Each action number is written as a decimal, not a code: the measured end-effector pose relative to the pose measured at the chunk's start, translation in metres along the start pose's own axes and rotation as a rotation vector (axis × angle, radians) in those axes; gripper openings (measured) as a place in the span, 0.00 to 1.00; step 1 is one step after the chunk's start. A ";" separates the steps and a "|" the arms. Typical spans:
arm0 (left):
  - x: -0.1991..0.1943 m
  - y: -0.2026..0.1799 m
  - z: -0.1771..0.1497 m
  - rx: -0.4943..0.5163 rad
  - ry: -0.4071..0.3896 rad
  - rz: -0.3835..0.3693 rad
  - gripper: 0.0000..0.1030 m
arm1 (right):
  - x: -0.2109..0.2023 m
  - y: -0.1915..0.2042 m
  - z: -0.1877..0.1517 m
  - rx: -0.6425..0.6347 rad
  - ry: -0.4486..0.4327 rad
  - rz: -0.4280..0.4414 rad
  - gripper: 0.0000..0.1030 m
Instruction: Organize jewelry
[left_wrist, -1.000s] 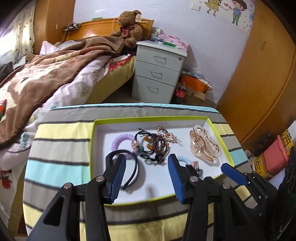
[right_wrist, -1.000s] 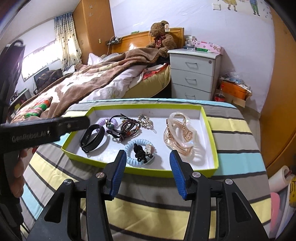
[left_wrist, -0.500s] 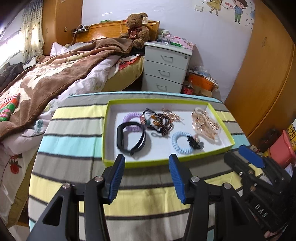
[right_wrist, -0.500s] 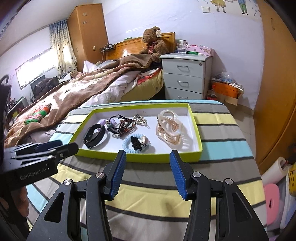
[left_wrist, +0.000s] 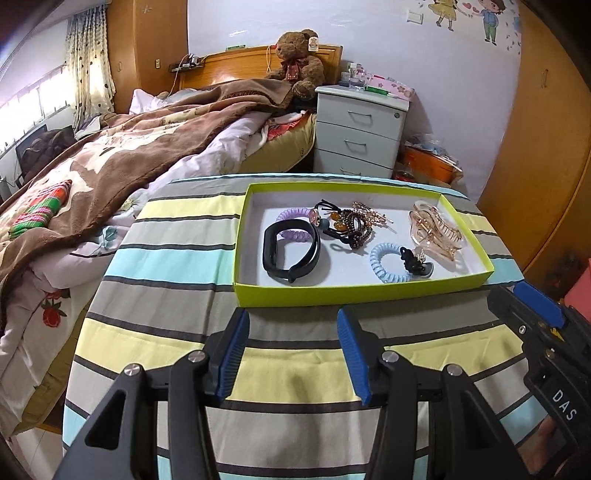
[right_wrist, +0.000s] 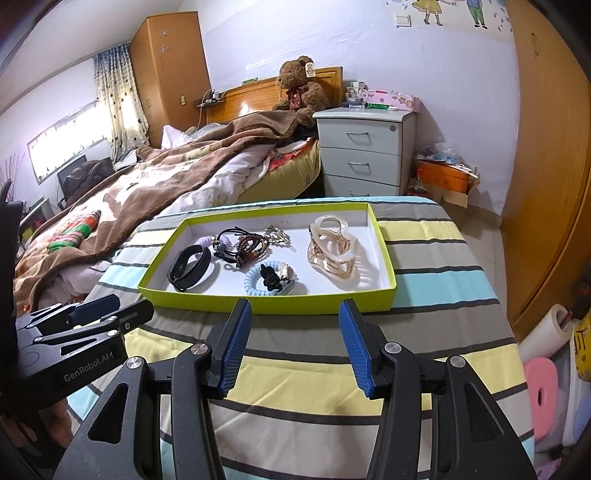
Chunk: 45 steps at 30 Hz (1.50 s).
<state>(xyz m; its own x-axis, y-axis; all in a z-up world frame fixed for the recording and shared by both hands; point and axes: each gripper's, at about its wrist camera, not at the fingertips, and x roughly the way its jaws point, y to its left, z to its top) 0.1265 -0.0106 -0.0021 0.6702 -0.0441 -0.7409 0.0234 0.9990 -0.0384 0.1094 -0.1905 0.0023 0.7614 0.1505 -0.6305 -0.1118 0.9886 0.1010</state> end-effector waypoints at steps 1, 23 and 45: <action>0.000 0.000 0.000 0.000 0.000 -0.006 0.50 | 0.000 0.000 -0.001 -0.001 0.000 0.000 0.49; -0.002 -0.002 -0.005 -0.013 0.000 -0.037 0.50 | -0.001 0.003 -0.002 0.002 0.005 0.001 0.49; -0.002 0.002 -0.006 -0.041 0.007 -0.030 0.50 | 0.000 0.004 -0.003 0.005 0.006 0.000 0.49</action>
<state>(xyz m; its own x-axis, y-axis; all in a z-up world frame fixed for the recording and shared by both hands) 0.1212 -0.0088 -0.0044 0.6642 -0.0739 -0.7439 0.0124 0.9961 -0.0879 0.1073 -0.1867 0.0008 0.7578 0.1509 -0.6348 -0.1092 0.9885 0.1047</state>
